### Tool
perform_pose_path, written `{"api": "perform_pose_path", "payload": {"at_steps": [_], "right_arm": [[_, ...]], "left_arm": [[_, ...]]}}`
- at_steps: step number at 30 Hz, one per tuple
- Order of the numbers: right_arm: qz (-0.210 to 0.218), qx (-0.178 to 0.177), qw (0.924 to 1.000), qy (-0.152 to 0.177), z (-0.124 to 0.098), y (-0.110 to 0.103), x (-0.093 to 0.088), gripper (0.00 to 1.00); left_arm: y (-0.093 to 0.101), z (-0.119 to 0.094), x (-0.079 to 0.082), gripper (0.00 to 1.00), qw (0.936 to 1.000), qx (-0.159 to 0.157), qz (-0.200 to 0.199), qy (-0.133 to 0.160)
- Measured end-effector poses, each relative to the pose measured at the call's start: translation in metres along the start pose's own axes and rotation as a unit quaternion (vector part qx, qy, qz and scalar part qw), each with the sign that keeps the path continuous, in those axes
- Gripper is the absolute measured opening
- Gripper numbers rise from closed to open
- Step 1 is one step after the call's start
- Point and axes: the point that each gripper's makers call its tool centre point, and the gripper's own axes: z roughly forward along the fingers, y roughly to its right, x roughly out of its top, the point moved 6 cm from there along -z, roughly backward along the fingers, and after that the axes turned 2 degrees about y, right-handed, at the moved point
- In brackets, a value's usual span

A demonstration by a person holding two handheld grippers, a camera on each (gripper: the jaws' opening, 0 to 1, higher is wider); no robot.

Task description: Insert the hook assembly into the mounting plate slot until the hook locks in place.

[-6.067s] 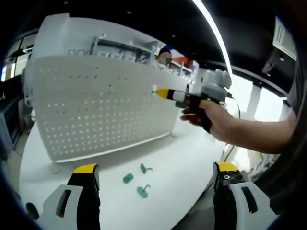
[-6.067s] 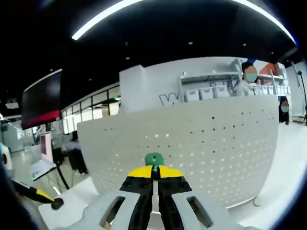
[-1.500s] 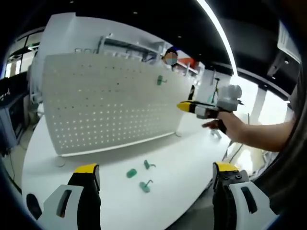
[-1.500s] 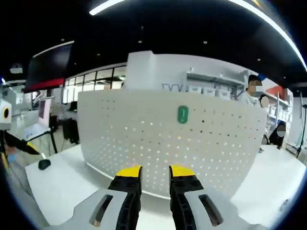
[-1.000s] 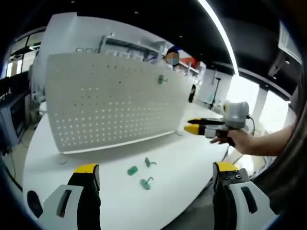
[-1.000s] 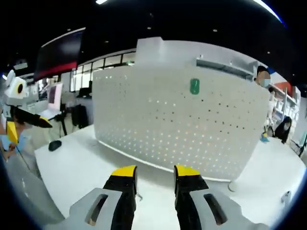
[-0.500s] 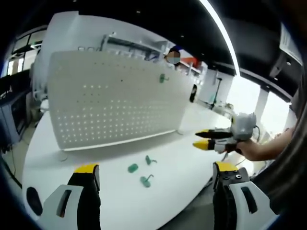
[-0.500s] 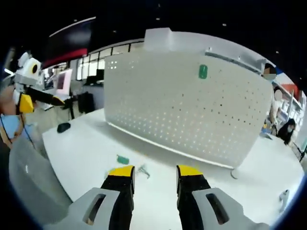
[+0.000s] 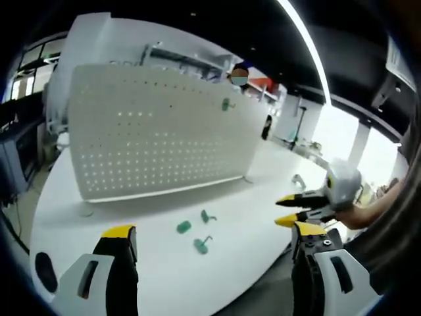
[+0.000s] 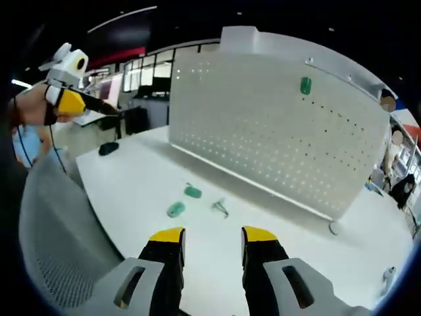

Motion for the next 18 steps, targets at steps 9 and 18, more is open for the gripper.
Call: {"api": "perform_pose_path", "payload": {"at_steps": [9, 18], "right_arm": [[-0.002, 0.035, 0.9992, -0.021, -0.001, -0.018, -0.014, 0.32], [-0.051, 0.126, 0.9887, -0.063, 0.023, -0.034, -0.018, 0.28]], "left_arm": [[-0.002, -0.001, -0.004, 1.0, 1.0, -0.002, 0.0, -0.008], [-0.001, 0.0, -0.014, 0.99, 0.9995, -0.009, -0.003, -0.029]]}}
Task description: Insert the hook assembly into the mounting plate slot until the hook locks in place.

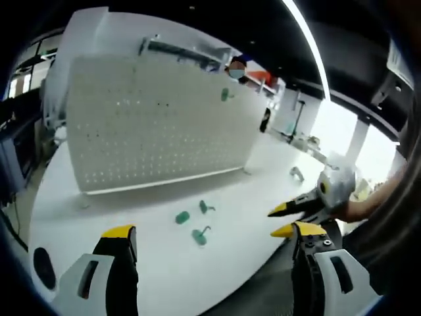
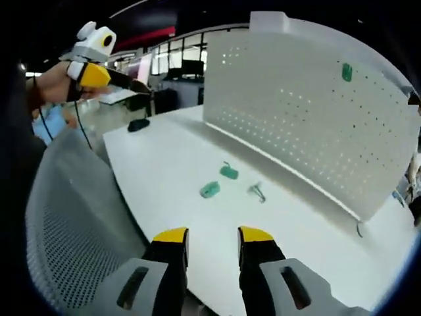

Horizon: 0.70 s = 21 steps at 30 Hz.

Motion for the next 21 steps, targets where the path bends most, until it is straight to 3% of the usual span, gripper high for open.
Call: {"api": "perform_pose_path", "payload": {"at_steps": [4, 10, 21], "right_arm": [[-0.038, 0.029, 0.9988, -0.008, 0.015, -0.001, 0.006, 0.27], [-0.106, 0.078, 0.991, -0.027, 0.045, -0.001, 0.011, 0.27], [-0.166, 0.112, 0.9788, -0.045, 0.091, 0.014, 0.027, 0.27]], "left_arm": [[-0.001, 0.001, -0.003, 0.99, 1.0, 0.001, -0.001, -0.006], [-0.004, 0.002, -0.004, 0.99, 0.9999, 0.002, -0.005, -0.012], [-0.01, 0.0, -0.011, 0.99, 0.9996, 0.015, -0.017, -0.018]]}}
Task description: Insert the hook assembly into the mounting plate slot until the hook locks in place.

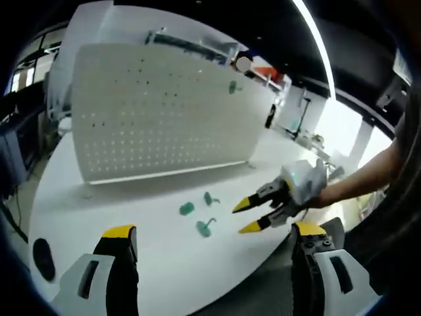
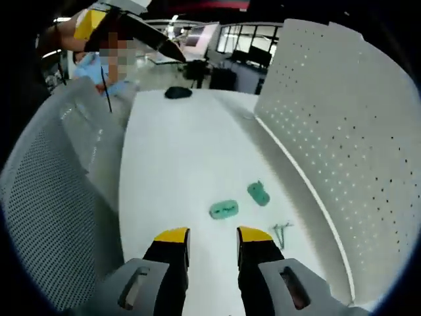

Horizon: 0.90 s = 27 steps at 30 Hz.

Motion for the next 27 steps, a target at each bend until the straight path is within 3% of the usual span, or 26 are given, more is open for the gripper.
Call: {"api": "perform_pose_path", "payload": {"at_steps": [3, 8, 12, 21, 27], "right_arm": [[-0.01, 0.0, 0.9999, -0.004, 0.011, 0.005, 0.001, 0.27], [0.007, 0.017, 0.9998, -0.007, 0.026, 0.003, 0.001, 0.27], [-0.012, 0.019, 0.9996, -0.016, 0.036, 0.007, 0.002, 0.27], [-0.024, 0.021, 0.9993, -0.021, 0.048, 0.019, 0.004, 0.21], [-0.056, 0.028, 0.9975, -0.031, 0.052, 0.022, 0.002, 0.17]], "left_arm": [[0.0, 0.0, -0.001, 0.99, 1.0, 0.002, -0.004, -0.001], [-0.001, 0.0, -0.002, 0.99, 1.0, 0.003, -0.007, -0.001], [-0.003, 0.001, -0.005, 0.99, 0.9999, 0.005, -0.01, -0.005], [-0.005, 0.003, -0.006, 0.98, 0.9999, 0.004, -0.014, -0.007], [-0.008, 0.003, -0.004, 0.98, 0.9998, 0.005, -0.017, -0.005]]}}
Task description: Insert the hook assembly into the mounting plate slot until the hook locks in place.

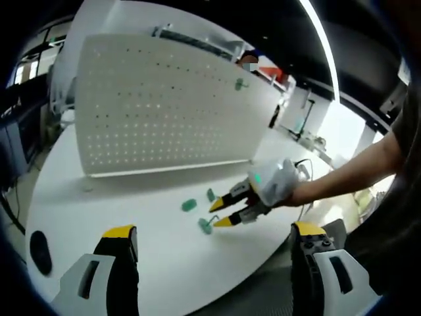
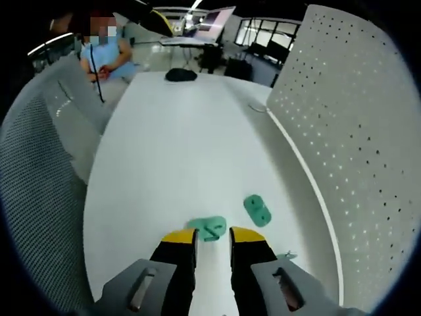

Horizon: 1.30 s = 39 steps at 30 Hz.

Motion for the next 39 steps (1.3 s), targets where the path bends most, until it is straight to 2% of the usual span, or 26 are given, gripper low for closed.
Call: {"api": "perform_pose_path", "payload": {"at_steps": [6, 10, 16, 19, 23, 25, 28, 31, 32, 33, 36, 39], "right_arm": [[-0.031, 0.008, 0.9995, -0.004, 0.003, 0.0, 0.0, 0.12], [-0.037, 0.012, 0.9992, -0.007, 0.006, -0.001, -0.001, 0.07], [-0.036, 0.01, 0.9992, -0.011, 0.005, -0.001, -0.002, 0.07], [0.009, 0.011, 0.9998, -0.016, 0.003, -0.001, -0.001, 0.07], [0.045, 0.009, 0.9989, -0.01, 0.002, 0.0, 0.001, 0.06], [0.082, 0.008, 0.9965, -0.014, 0.0, 0.0, 0.0, 0.06], [0.113, 0.0, 0.9933, -0.022, 0.0, 0.001, -0.002, 0.06], [0.188, -0.006, 0.9815, -0.037, -0.004, 0.002, -0.004, 0.06], [0.216, -0.004, 0.9755, -0.041, -0.005, 0.003, -0.004, 0.06], [0.23, -0.002, 0.9724, -0.042, -0.005, 0.004, -0.004, 0.06], [0.299, 0.001, 0.9534, -0.039, -0.007, 0.004, -0.005, 0.05], [0.326, -0.004, 0.9446, -0.037, -0.009, 0.007, -0.008, 0.05]], "left_arm": [[-0.002, 0.0, 0.0, 0.98, 1.0, 0.001, -0.003, 0.0], [-0.002, 0.001, -0.001, 0.98, 1.0, 0.001, -0.005, -0.001], [-0.002, 0.002, 0.0, 0.97, 1.0, 0.0, -0.005, -0.001], [-0.002, 0.003, 0.001, 0.97, 1.0, -0.001, -0.005, 0.0], [-0.001, 0.005, 0.002, 0.97, 1.0, -0.003, -0.003, 0.0], [-0.001, 0.005, 0.002, 0.97, 1.0, -0.004, -0.002, 0.0], [0.0, 0.006, 0.002, 0.97, 1.0, -0.006, -0.001, 0.0], [0.001, 0.006, 0.001, 0.97, 1.0, -0.007, -0.003, -0.001], [0.002, 0.006, 0.001, 0.97, 1.0, -0.007, -0.003, -0.001], [0.002, 0.005, 0.001, 0.97, 1.0, -0.007, -0.003, -0.001], [0.002, 0.005, 0.002, 0.97, 1.0, -0.007, -0.004, 0.0], [0.003, 0.004, 0.002, 0.97, 1.0, -0.006, -0.003, 0.003]]}}
